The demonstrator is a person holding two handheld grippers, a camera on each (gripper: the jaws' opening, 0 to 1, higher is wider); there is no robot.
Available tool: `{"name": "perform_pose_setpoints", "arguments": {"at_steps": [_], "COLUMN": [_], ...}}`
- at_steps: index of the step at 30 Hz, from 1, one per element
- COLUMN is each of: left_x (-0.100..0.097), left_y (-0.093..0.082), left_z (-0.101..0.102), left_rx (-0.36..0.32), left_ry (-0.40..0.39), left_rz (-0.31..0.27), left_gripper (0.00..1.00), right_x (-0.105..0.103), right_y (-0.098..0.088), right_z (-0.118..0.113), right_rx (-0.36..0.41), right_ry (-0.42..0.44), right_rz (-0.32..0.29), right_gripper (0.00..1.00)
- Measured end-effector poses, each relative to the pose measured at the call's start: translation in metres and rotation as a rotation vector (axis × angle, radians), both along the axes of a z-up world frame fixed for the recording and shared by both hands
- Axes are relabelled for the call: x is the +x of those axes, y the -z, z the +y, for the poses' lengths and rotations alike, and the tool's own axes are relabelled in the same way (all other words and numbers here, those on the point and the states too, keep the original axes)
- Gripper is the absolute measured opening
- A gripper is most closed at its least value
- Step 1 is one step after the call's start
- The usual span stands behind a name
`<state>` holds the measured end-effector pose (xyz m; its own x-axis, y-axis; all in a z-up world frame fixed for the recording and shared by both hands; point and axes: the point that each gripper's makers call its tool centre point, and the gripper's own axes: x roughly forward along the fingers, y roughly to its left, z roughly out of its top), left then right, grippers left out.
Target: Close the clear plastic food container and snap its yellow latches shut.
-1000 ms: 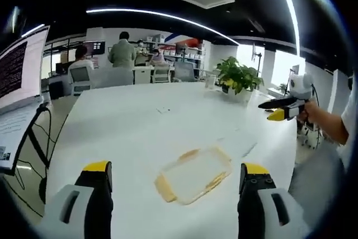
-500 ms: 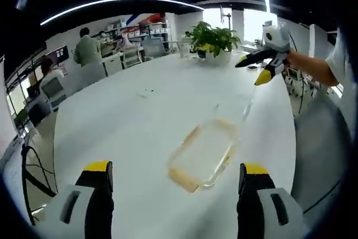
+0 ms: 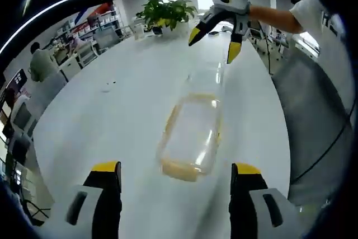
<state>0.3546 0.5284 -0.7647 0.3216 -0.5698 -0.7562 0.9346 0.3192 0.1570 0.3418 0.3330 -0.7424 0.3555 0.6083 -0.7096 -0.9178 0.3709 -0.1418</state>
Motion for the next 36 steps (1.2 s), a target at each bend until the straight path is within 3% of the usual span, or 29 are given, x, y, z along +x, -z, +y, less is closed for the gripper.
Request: {"name": "perform_pose_setpoints", "arguments": {"at_steps": [3, 5, 8, 10, 18, 27, 36], "left_x": [-0.005, 0.0, 0.001, 0.0, -0.001, -0.003, -0.006], "left_y": [0.013, 0.016, 0.022, 0.028, 0.054, 0.066, 0.075], "left_z": [0.002, -0.001, -0.004, -0.005, -0.01, -0.015, -0.014], "left_rx": [0.077, 0.091, 0.107, 0.137, 0.21, 0.233, 0.261], "left_ry": [0.034, 0.069, 0.071, 0.103, 0.197, 0.236, 0.265], "left_rz": [0.089, 0.066, 0.097, 0.105, 0.138, 0.168, 0.178], "left_gripper": [0.73, 0.72, 0.7, 0.69, 0.58, 0.52, 0.44], "right_x": [0.001, 0.004, 0.006, 0.004, 0.002, 0.004, 0.004], "right_y": [0.007, 0.012, 0.016, 0.023, 0.054, 0.075, 0.092], "right_z": [0.005, 0.007, 0.012, 0.014, 0.022, 0.026, 0.027], "right_rx": [-0.012, -0.04, -0.054, -0.077, -0.19, -0.24, -0.286], "right_ry": [-0.032, -0.054, -0.083, -0.109, -0.235, -0.29, -0.335], "right_rz": [0.026, 0.024, 0.035, 0.072, 0.097, 0.127, 0.141], "right_gripper": [0.57, 0.58, 0.6, 0.58, 0.57, 0.57, 0.52]}}
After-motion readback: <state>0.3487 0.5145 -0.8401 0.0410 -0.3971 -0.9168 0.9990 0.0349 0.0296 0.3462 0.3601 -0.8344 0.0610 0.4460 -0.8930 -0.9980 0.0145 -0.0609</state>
